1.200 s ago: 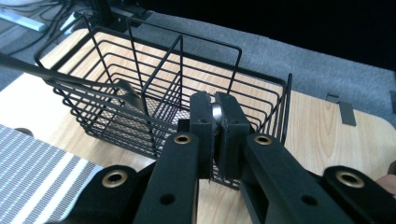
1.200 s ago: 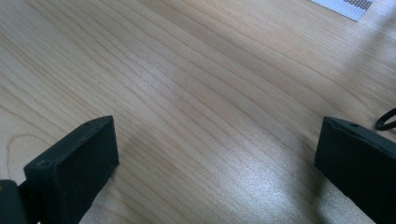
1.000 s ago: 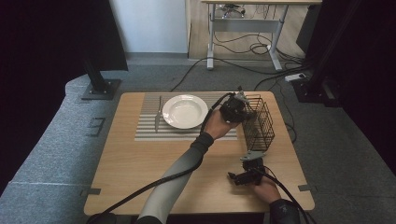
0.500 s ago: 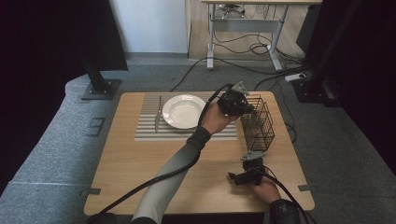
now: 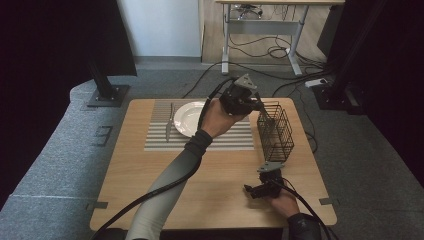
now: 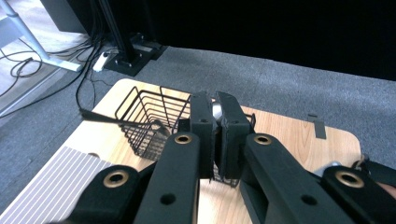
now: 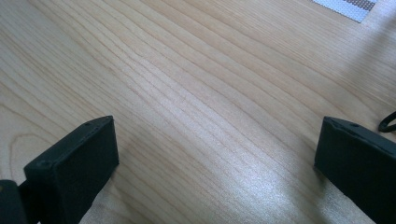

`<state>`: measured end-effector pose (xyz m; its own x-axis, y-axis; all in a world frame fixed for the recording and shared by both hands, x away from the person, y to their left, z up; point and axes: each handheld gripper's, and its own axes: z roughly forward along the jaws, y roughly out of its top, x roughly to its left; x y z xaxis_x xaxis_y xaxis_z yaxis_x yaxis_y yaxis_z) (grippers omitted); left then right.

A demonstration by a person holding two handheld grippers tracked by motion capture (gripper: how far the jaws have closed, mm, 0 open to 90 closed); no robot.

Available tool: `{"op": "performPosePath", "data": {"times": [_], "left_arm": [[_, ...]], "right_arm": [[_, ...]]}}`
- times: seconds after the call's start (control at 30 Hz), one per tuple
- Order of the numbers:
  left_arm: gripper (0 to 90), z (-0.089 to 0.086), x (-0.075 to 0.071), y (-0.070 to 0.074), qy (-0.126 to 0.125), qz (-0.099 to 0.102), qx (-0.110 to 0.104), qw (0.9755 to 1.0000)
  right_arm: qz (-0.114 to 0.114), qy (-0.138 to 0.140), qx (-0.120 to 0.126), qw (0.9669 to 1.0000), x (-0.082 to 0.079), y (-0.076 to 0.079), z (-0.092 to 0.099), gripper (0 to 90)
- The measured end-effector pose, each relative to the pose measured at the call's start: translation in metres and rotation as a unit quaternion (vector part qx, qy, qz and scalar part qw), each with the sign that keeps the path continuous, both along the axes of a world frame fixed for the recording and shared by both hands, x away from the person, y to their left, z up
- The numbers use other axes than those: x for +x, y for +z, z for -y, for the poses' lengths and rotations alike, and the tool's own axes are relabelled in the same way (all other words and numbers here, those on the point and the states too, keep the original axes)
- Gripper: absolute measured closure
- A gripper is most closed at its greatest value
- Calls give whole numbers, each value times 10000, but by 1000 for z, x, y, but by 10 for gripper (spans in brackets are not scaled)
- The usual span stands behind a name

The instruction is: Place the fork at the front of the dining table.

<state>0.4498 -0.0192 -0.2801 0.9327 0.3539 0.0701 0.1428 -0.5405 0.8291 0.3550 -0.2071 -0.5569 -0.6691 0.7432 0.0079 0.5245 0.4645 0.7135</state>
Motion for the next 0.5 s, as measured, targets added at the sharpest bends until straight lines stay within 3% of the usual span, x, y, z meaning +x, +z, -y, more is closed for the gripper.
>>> {"op": "performPosePath", "data": {"times": [0.2,0.5], "left_arm": [[868,-20,-5,-7,56,-9,107,9999],[868,-49,-6,-30,197,-221,181,9994]], "right_arm": [[10,22,-9,10000,0,0,0,0],[9,40,-9,10000,0,0,0,0]]}}
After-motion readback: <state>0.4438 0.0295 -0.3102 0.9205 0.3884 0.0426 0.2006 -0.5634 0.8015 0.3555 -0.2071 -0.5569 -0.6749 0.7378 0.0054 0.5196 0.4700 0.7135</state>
